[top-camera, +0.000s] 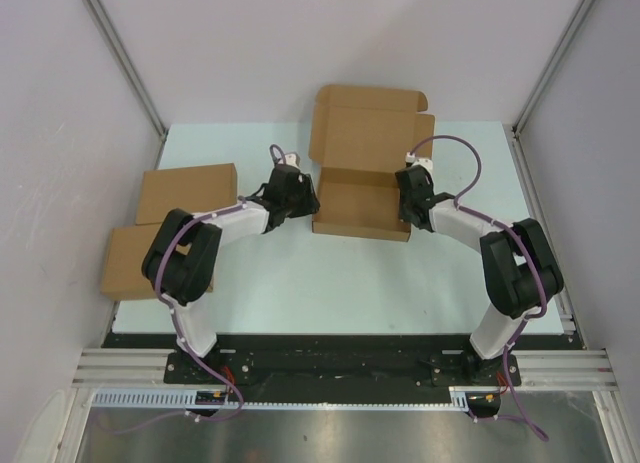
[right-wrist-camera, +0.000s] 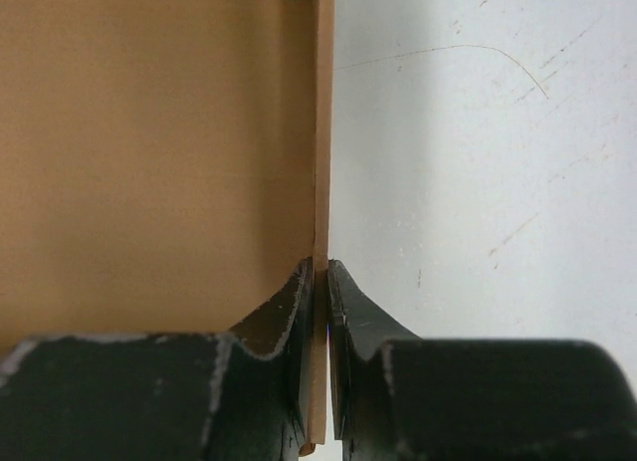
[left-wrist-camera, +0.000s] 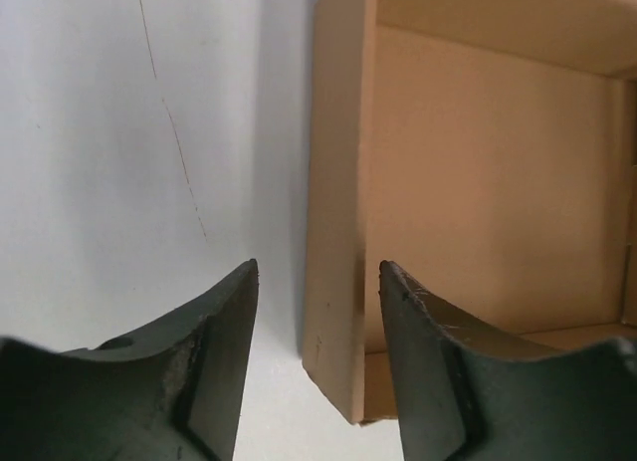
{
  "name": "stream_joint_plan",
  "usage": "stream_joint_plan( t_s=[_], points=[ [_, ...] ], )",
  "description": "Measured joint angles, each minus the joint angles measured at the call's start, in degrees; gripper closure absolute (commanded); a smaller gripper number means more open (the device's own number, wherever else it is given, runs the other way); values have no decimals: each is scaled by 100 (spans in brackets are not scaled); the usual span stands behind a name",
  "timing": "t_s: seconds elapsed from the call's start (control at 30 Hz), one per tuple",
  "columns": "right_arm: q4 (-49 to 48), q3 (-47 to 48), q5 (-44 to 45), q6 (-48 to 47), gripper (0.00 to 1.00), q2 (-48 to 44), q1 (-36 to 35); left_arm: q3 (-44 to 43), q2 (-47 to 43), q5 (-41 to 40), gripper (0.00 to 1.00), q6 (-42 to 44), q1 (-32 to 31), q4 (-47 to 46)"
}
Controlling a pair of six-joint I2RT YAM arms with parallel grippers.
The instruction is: Fold the paper box
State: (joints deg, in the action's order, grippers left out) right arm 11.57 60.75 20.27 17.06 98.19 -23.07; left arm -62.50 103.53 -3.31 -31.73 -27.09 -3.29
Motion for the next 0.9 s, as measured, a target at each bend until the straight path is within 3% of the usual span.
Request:
stream_joint_plan(
  t_s=[0.13, 0.37, 0.47, 0.9],
  points=[
    [4, 0, 48, -63, 89, 0, -59, -7, 275, 4, 54, 31, -39, 0],
    [-26, 0, 160, -177, 94, 24, -168, -111, 413, 26, 90, 81, -146, -144],
    [-37, 0, 304, -282, 95, 44, -264, -116, 413, -229, 97, 249, -264, -142],
    [101, 2, 1132, -728, 94, 146, -662, -151, 413, -1432, 98, 933, -1001, -37]
  ],
)
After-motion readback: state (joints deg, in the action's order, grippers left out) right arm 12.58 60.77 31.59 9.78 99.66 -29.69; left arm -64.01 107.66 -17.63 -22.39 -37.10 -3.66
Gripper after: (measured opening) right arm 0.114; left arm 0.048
